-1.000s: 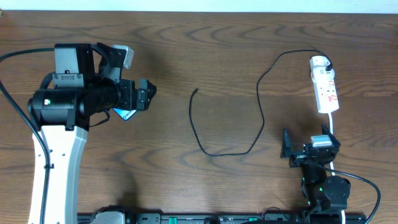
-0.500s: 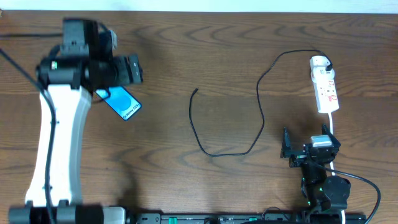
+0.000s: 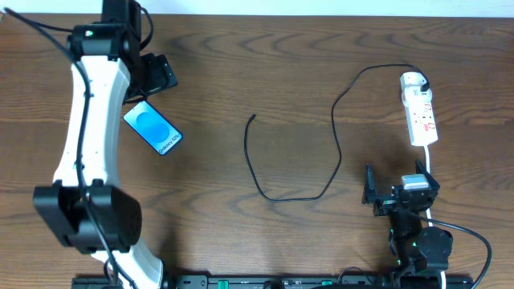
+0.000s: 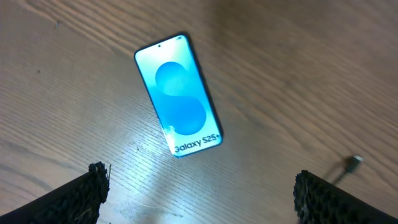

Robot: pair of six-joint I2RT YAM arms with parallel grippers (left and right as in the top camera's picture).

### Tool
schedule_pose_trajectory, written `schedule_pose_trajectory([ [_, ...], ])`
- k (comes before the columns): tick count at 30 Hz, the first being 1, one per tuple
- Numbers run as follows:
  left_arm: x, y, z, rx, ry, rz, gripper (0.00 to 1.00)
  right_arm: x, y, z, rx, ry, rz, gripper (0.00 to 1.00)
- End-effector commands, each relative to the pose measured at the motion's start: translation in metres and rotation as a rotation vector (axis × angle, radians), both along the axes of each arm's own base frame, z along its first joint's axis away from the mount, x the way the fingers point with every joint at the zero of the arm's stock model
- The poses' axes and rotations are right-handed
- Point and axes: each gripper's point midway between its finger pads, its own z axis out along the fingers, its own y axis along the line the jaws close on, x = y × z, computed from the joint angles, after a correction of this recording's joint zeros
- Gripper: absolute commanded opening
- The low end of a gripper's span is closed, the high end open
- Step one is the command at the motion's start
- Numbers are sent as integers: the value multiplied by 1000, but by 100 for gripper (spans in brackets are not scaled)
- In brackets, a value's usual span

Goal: Plug charger to phone and switch on socket
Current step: 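Lower the left gripper onto the blue phone and close on it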

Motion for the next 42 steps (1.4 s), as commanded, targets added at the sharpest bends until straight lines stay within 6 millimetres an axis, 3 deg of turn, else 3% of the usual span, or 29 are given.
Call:
schedule_pose_trajectory([
  [1, 5, 9, -16, 29, 40, 64, 97, 0, 1, -1, 11, 1, 2, 99],
  [10, -1, 25, -83, -34, 213, 156, 97, 0, 1, -1, 11, 1, 2, 99],
  [17, -1, 31, -120, -159, 290, 152, 97, 0, 1, -1, 11, 1, 2, 99],
  [22, 5, 27, -135, -254, 277, 141, 97, 0, 1, -1, 11, 2, 2, 99],
  [34, -1, 30, -173, -243, 270, 199, 97, 0, 1, -1, 11, 1, 1, 99],
  [42, -2, 36, -180, -209, 266, 232, 97, 0, 1, -1, 11, 1, 2, 99],
])
